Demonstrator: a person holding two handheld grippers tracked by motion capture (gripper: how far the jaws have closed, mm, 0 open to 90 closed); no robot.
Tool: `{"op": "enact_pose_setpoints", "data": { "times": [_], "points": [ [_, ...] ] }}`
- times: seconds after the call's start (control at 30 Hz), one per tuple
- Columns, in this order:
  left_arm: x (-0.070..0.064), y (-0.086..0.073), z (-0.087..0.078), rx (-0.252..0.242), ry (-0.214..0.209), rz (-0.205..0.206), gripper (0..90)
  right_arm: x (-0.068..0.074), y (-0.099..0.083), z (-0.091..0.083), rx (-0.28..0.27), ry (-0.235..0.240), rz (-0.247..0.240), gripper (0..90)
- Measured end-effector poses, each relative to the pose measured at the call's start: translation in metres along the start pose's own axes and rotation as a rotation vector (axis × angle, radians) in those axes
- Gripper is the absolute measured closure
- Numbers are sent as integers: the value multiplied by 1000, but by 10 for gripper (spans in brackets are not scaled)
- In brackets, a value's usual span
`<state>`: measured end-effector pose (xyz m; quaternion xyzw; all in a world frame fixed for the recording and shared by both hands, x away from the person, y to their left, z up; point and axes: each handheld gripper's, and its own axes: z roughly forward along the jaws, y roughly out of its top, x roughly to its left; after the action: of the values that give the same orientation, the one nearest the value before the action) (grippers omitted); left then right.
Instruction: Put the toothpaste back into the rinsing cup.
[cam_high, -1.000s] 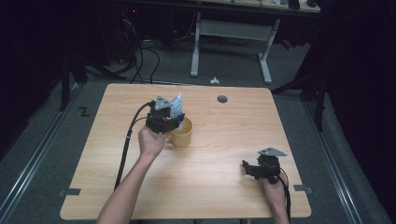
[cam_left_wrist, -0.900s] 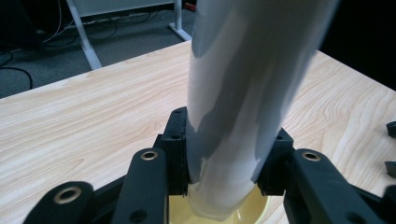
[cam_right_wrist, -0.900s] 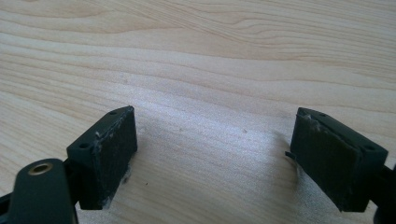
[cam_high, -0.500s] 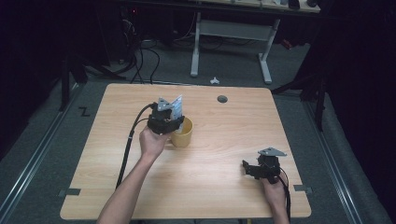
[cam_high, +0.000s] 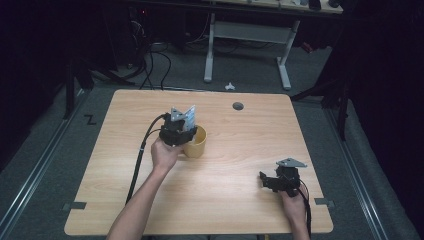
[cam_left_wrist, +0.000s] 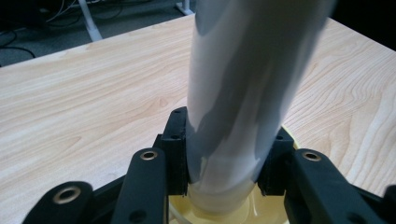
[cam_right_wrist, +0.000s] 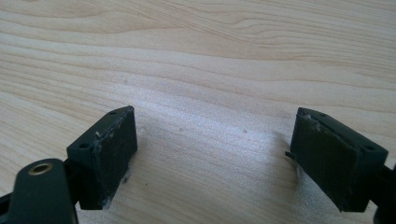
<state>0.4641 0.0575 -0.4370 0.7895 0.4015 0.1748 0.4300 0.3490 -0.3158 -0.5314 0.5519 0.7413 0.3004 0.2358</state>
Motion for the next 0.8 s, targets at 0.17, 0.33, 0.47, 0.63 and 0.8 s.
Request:
{"op": "enact_pose_setpoints", "data": {
  "times": [0.17,0.33,0.47,0.63,0.8],
  "points": [
    [1,-3,5,6,-2,-14,622,0,0,0,0,0,0,149],
    [0,-5,9,14,1,-18,620,0,0,0,0,0,1,149],
    [-1,-5,10,14,10,-17,617,0,0,0,0,0,0,149],
    [-2,-6,13,25,19,-11,615,0,0,0,0,0,0,149],
    [-4,-7,15,30,26,1,613,0,0,0,0,0,0,149]
  ]
}}
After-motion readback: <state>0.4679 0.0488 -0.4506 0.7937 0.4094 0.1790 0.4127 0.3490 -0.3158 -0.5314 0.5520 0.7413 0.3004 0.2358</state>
